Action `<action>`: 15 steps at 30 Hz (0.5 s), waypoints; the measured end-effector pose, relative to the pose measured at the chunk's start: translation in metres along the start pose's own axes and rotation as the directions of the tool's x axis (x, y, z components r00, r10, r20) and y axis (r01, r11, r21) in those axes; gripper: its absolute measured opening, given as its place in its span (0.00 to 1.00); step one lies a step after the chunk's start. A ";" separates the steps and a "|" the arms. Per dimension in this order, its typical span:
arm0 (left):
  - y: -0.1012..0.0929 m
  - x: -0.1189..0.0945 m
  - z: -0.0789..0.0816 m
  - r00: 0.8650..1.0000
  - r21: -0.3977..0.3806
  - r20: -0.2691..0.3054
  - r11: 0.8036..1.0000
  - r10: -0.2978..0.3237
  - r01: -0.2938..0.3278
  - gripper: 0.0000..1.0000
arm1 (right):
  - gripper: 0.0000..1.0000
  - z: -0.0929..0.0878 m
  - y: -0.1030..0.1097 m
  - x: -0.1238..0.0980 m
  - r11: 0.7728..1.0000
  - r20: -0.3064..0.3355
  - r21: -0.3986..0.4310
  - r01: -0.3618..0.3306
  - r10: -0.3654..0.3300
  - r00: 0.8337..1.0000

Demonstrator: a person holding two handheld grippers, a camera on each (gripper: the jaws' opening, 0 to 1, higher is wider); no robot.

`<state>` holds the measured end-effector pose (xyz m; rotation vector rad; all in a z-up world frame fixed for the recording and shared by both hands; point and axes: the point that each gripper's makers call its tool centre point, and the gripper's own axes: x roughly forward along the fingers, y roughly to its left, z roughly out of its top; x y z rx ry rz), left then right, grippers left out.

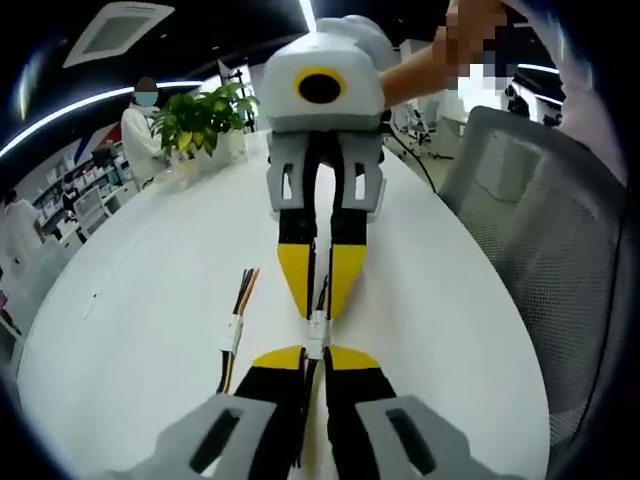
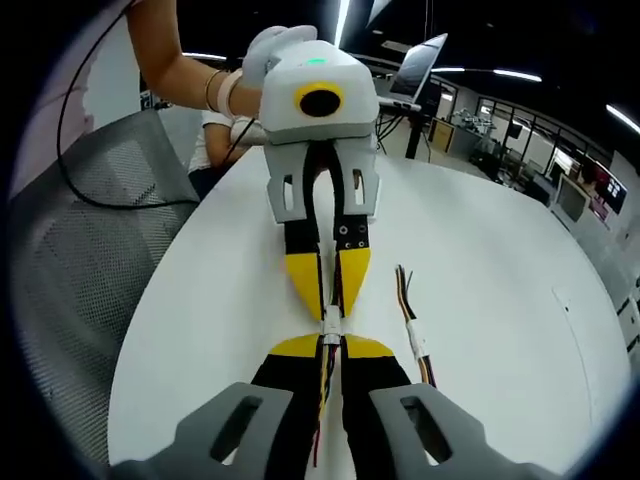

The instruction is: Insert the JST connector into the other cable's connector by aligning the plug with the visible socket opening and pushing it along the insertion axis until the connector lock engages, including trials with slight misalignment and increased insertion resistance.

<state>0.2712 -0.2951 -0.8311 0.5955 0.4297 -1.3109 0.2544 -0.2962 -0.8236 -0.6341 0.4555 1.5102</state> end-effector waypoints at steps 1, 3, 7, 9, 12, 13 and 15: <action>0.001 0.000 0.000 1.000 0.003 0.001 1.000 0.003 -0.003 0.00 | 0.03 0.000 -0.001 0.000 1.000 0.001 0.000 0.002 -0.002 1.000; 0.005 0.000 0.001 1.000 0.005 0.004 1.000 0.014 -0.014 0.00 | 0.03 -0.002 -0.006 -0.001 1.000 0.001 -0.007 0.011 -0.011 1.000; 0.011 0.002 0.002 1.000 0.012 -0.004 1.000 0.029 -0.028 0.00 | 0.03 -0.003 -0.014 0.000 1.000 0.005 -0.014 0.019 -0.019 1.000; 0.015 0.003 0.001 0.999 0.015 -0.009 0.999 0.035 -0.034 0.00 | 0.03 -0.004 -0.017 0.001 1.000 0.004 -0.018 0.024 -0.024 1.000; 0.018 0.005 -0.001 0.999 0.015 -0.015 0.999 0.040 -0.040 0.00 | 0.03 -0.007 -0.021 0.003 0.999 0.004 -0.023 0.026 -0.025 1.000; 0.020 0.007 -0.002 0.999 0.008 -0.018 0.999 0.047 -0.047 0.00 | 0.03 -0.008 -0.023 0.004 0.999 0.003 -0.026 0.030 -0.030 1.000; 0.021 0.009 -0.005 0.999 0.010 -0.027 0.999 0.044 -0.044 0.00 | 0.03 -0.011 -0.025 0.007 0.999 -0.001 -0.032 0.027 -0.027 1.000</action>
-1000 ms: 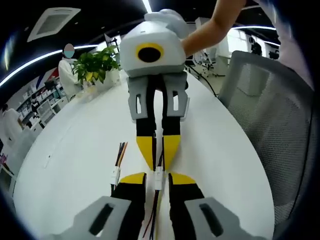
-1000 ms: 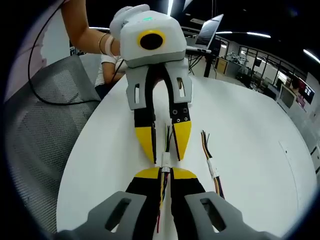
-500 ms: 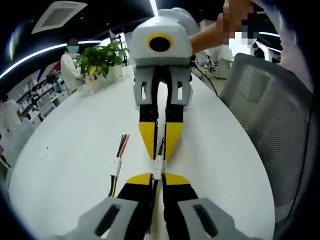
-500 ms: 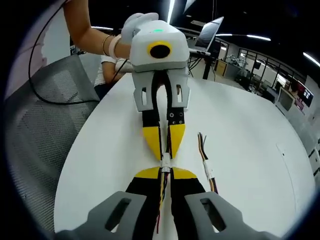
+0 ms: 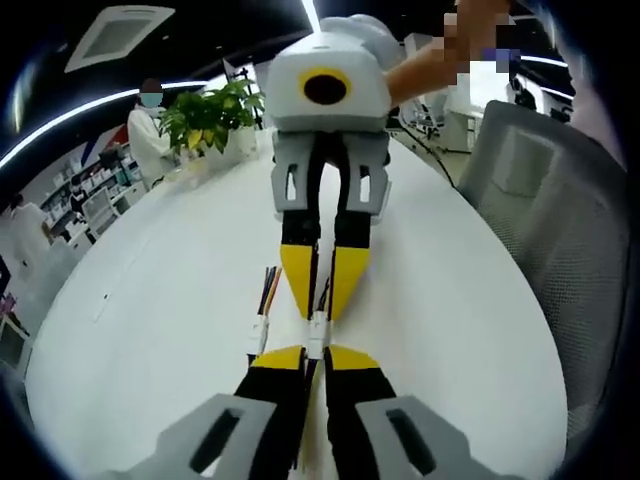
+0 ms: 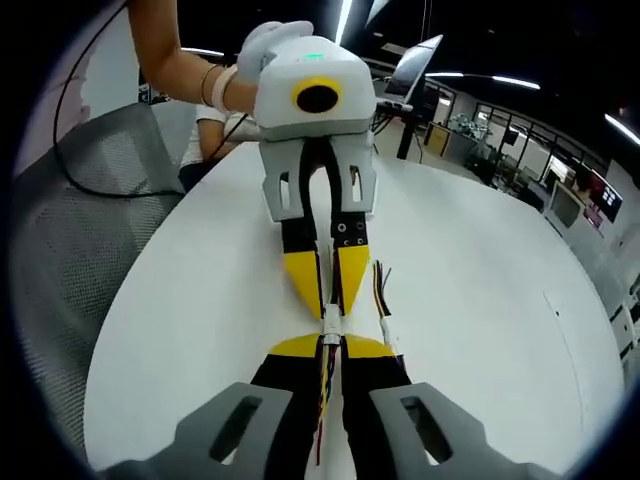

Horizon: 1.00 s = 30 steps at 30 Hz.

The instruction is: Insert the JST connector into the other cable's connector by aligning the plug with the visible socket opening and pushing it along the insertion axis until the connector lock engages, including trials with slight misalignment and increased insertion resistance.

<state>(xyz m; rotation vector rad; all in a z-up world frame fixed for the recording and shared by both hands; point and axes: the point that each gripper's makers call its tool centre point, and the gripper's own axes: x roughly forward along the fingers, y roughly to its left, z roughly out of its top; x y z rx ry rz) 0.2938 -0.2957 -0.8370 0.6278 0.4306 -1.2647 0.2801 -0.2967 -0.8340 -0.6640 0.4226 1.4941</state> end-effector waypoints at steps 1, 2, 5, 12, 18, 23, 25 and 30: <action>0.000 0.001 -0.001 1.000 0.003 -0.004 1.000 0.000 0.000 0.00 | 0.03 -0.001 0.000 0.001 1.000 -0.001 -0.001 -0.001 0.001 1.000; 0.000 0.001 -0.001 1.000 0.005 -0.007 1.000 -0.001 0.001 0.00 | 0.03 -0.002 -0.001 0.002 1.000 -0.003 -0.004 -0.002 0.002 1.000; 0.000 0.002 -0.004 1.000 -0.006 -0.013 1.000 -0.006 0.006 0.00 | 0.03 -0.005 -0.001 0.004 1.000 -0.005 -0.009 -0.009 0.009 1.000; -0.005 0.003 -0.007 0.999 -0.003 -0.030 1.000 -0.017 0.017 0.00 | 0.04 -0.009 0.002 0.010 0.999 -0.019 -0.014 -0.030 0.030 0.999; -0.006 0.003 -0.006 0.999 -0.011 -0.029 1.000 -0.016 0.016 0.00 | 0.04 -0.009 0.002 0.010 0.999 -0.016 -0.015 -0.037 0.037 0.999; -0.007 0.002 -0.006 1.000 -0.017 -0.028 1.000 -0.012 0.011 0.01 | 0.04 -0.010 0.001 0.011 0.999 -0.013 -0.008 -0.038 0.038 0.999; -0.006 0.002 -0.006 1.000 -0.019 -0.026 1.000 -0.008 0.008 0.01 | 0.04 -0.011 0.000 0.011 0.999 -0.013 -0.005 -0.038 0.038 0.999; -0.006 0.001 -0.007 1.000 -0.025 -0.023 1.000 0.005 -0.005 0.02 | 0.04 -0.012 -0.001 0.011 0.999 -0.013 0.015 -0.037 0.037 0.999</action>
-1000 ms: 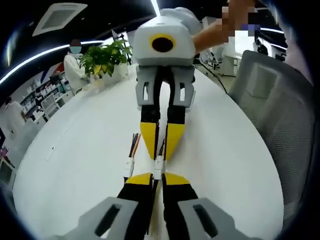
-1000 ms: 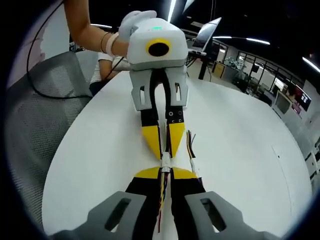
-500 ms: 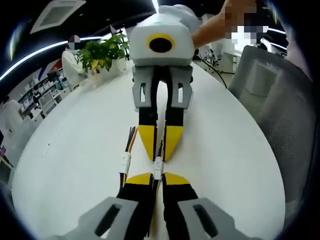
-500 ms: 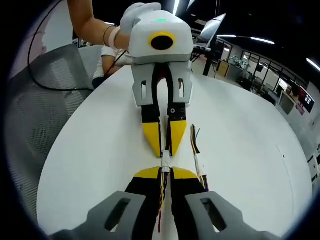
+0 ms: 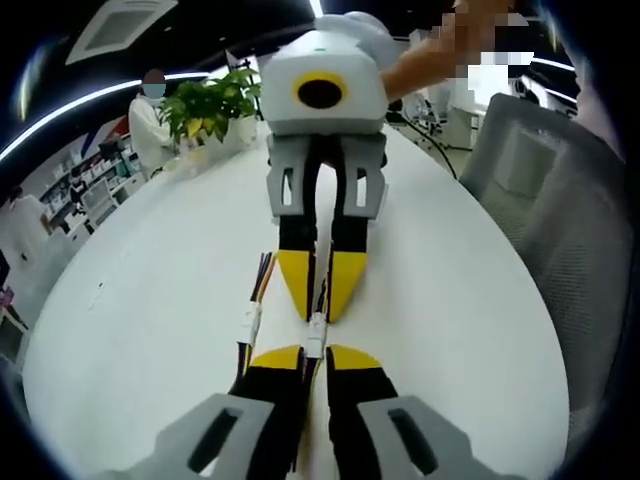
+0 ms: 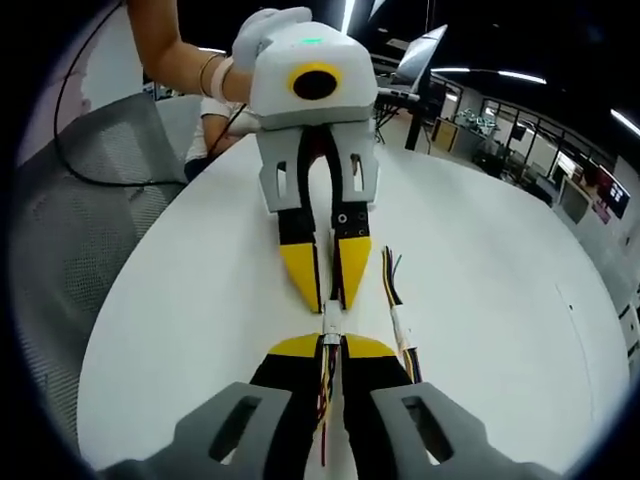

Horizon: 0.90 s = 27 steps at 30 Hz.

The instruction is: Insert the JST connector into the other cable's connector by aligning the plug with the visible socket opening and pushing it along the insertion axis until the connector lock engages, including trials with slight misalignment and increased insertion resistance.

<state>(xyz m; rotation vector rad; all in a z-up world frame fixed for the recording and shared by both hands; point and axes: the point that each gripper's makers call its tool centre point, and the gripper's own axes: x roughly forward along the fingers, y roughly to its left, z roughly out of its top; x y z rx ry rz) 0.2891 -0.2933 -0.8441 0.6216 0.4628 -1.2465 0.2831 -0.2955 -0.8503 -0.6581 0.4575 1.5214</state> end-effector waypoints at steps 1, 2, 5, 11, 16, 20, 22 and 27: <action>0.000 0.000 0.000 1.000 -0.010 0.004 1.000 0.002 -0.002 0.03 | 0.04 0.000 0.001 0.000 1.000 0.001 0.001 -0.001 0.001 1.000; 0.000 0.000 0.000 1.000 -0.014 0.004 1.000 0.005 -0.005 0.03 | 0.04 -0.001 0.002 0.000 1.000 -0.003 0.009 -0.003 0.004 1.000; 0.000 -0.002 0.001 1.000 -0.025 0.009 1.000 0.019 -0.018 0.06 | 0.04 -0.003 0.002 -0.001 0.999 -0.001 0.044 -0.007 0.007 1.000; -0.002 -0.005 -0.001 0.999 -0.052 0.002 0.998 0.043 -0.043 0.09 | 0.08 -0.004 0.004 -0.003 0.998 -0.006 0.065 0.006 -0.006 1.000; -0.003 -0.007 -0.003 0.997 -0.092 0.008 0.993 0.072 -0.071 0.14 | 0.10 -0.002 0.005 -0.007 0.997 0.008 0.077 0.022 -0.023 1.000; -0.004 -0.008 -0.005 0.997 -0.113 -0.001 0.990 0.083 -0.083 0.16 | 0.12 -0.001 0.006 -0.010 0.995 0.017 0.095 0.035 -0.037 0.999; -0.005 -0.008 -0.005 0.996 -0.116 -0.006 0.989 0.087 -0.087 0.17 | 0.12 0.000 0.007 -0.013 0.993 0.019 0.114 0.037 -0.040 0.999; -0.006 -0.012 -0.003 0.996 -0.188 0.003 0.978 0.094 -0.092 0.22 | 0.18 0.006 0.006 -0.022 0.987 0.046 0.143 0.071 -0.078 0.996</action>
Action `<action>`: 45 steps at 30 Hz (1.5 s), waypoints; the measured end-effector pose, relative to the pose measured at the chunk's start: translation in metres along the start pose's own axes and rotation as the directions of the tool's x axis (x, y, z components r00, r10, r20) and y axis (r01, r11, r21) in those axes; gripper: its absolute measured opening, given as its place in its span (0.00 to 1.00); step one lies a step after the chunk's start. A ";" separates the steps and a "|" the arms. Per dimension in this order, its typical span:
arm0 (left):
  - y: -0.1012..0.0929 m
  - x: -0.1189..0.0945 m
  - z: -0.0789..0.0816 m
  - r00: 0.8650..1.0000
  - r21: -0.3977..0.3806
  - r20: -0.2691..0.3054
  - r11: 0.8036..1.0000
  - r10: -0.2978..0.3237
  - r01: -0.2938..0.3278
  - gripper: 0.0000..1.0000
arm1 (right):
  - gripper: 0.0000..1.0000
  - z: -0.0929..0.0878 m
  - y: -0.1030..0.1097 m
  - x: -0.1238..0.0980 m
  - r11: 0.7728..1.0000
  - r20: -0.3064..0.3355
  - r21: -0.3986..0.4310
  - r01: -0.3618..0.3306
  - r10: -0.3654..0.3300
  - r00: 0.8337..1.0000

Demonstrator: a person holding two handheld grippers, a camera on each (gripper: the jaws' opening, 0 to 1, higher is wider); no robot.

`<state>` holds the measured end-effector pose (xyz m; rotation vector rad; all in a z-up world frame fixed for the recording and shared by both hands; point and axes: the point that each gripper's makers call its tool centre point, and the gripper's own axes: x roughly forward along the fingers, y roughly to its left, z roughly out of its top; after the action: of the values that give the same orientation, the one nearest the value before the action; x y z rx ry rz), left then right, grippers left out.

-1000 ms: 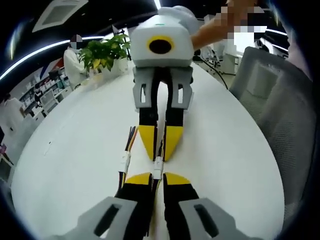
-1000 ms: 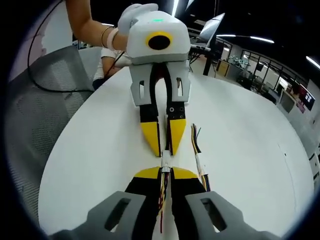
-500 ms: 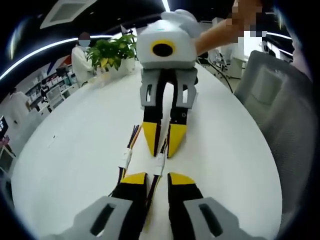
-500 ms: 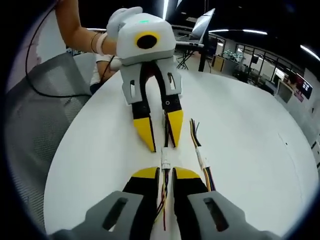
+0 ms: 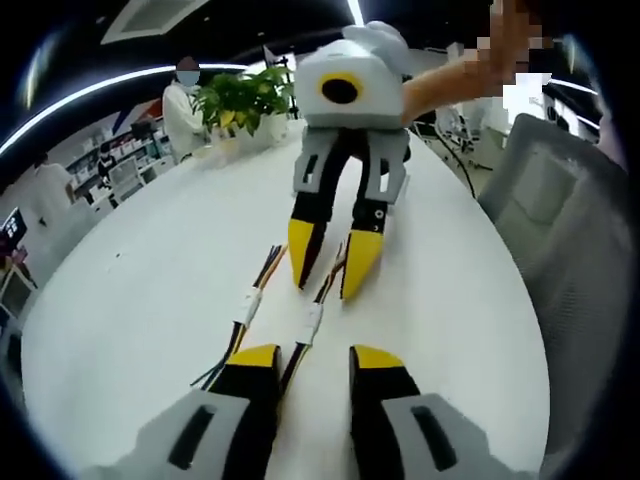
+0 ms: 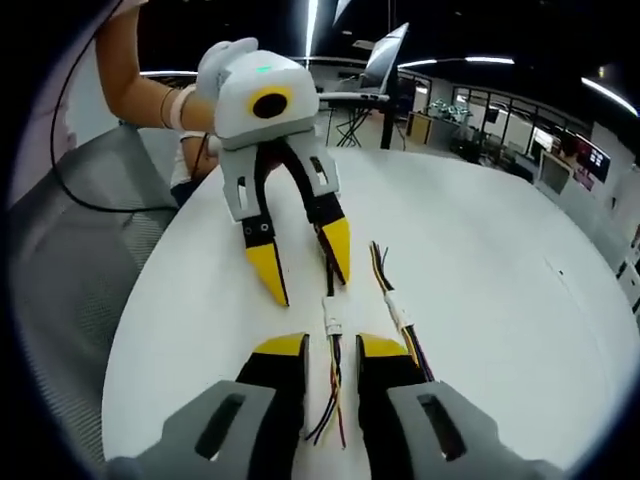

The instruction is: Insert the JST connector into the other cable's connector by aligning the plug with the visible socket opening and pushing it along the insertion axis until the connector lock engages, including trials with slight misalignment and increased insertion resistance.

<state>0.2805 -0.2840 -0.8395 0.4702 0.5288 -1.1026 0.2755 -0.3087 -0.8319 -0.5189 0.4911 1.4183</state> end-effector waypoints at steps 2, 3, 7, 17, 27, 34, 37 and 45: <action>0.003 -0.004 0.003 1.000 -0.015 0.012 1.000 0.016 -0.016 0.22 | 0.20 0.003 -0.001 -0.003 1.000 0.015 0.018 0.015 -0.015 1.000; 0.004 -0.006 0.004 1.000 -0.015 0.015 1.000 0.020 -0.020 0.23 | 0.21 0.004 -0.002 -0.004 0.999 0.020 0.025 0.023 -0.024 1.000; 0.010 -0.014 0.009 0.998 -0.023 0.033 0.998 0.052 -0.051 0.33 | 0.33 0.004 -0.008 -0.011 0.996 0.046 0.047 0.078 -0.080 0.996; 0.021 -0.028 0.008 0.992 -0.132 0.019 0.984 0.124 -0.121 0.57 | 0.57 0.015 -0.016 -0.029 0.982 0.085 0.104 0.155 -0.164 0.983; 0.010 -0.040 0.019 0.988 -0.105 0.048 0.984 0.149 -0.143 0.70 | 0.76 0.026 -0.030 -0.060 0.935 0.130 0.267 0.235 -0.277 0.952; 0.005 -0.048 0.019 0.985 -0.126 0.037 0.979 0.169 -0.163 0.81 | 0.83 0.034 -0.027 -0.075 0.919 0.141 0.287 0.269 -0.319 0.937; 0.002 -0.050 0.020 0.985 -0.170 0.022 0.972 0.169 -0.163 0.86 | 0.85 0.038 -0.022 -0.080 0.916 0.147 0.288 0.279 -0.330 0.932; -0.007 -0.060 0.026 0.983 -0.208 0.035 0.963 0.183 -0.172 0.93 | 0.94 0.043 -0.010 -0.094 0.896 0.142 0.315 0.312 -0.369 0.918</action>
<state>0.2577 -0.2600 -0.7833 0.3010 0.5357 -0.8759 0.2774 -0.3573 -0.7405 -0.2101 0.4116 1.0229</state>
